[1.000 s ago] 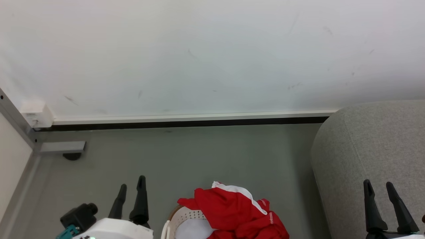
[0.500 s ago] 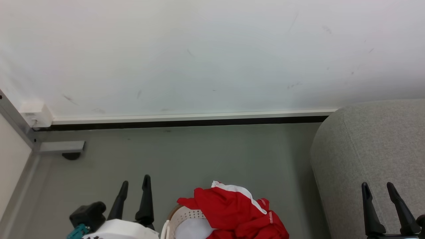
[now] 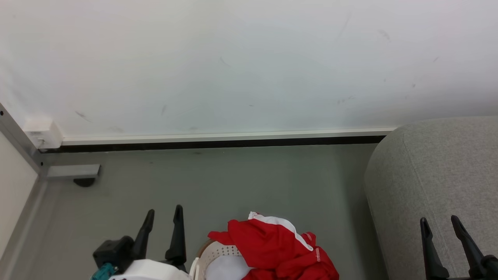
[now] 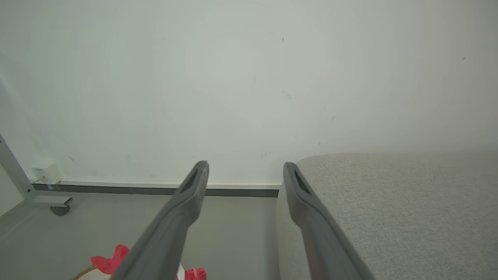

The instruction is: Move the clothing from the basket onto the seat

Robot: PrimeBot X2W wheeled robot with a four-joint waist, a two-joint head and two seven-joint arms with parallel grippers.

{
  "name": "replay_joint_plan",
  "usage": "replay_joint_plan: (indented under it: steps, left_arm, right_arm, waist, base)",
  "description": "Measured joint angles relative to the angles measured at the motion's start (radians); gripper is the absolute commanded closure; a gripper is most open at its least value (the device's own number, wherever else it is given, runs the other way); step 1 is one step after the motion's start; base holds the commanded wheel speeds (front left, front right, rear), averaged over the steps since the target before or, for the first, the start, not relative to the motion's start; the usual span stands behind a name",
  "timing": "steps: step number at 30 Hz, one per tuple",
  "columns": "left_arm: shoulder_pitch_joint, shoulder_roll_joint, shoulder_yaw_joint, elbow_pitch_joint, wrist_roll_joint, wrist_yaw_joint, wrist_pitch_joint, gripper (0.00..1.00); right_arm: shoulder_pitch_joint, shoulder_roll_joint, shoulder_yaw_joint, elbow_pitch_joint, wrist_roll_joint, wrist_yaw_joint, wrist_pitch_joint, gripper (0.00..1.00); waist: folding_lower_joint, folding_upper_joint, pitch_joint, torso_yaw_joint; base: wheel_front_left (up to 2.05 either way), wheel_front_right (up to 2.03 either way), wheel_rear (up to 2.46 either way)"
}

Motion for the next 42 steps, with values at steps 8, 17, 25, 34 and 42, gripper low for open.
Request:
replay_joint_plan:
  steps: [8,17,25,34,42]
  left_arm:
    - [0.001,0.000,-0.012,0.015,0.051,-0.002,-0.017,0.00]
    - [0.001,0.001,-0.023,0.028,0.108,-0.003,-0.034,0.00]
    - [0.002,0.002,-0.040,0.044,0.151,-0.007,-0.051,0.00]
    - [0.002,0.002,-0.043,0.053,0.172,-0.011,-0.058,0.00]
    - [0.002,0.002,-0.042,0.057,0.172,-0.012,-0.058,0.00]
  right_arm:
    - [0.003,0.018,-0.021,-0.001,-0.056,0.000,-0.005,0.00]
    - [0.006,0.028,-0.042,0.000,-0.109,0.000,-0.011,0.00]
    - [0.013,0.037,-0.051,0.000,-0.159,0.000,-0.019,0.00]
    - [0.017,0.041,-0.057,0.000,-0.184,0.000,-0.023,0.00]
    - [0.018,0.043,-0.056,0.000,-0.182,0.000,-0.023,0.00]
  waist:
    - [0.0000,0.0000,-0.001,-0.003]
    - [0.0000,0.0000,0.001,-0.006]
    - [0.0000,0.0000,0.002,-0.009]
    - [0.0000,0.0000,0.007,-0.008]
    - [0.0000,0.0000,0.009,-0.007]
  base:
    - [0.00,0.00,0.00]
    - [0.00,0.00,0.00]
    - [0.00,0.00,0.00]
    - [0.00,0.00,0.00]
    - [0.00,0.00,0.00]
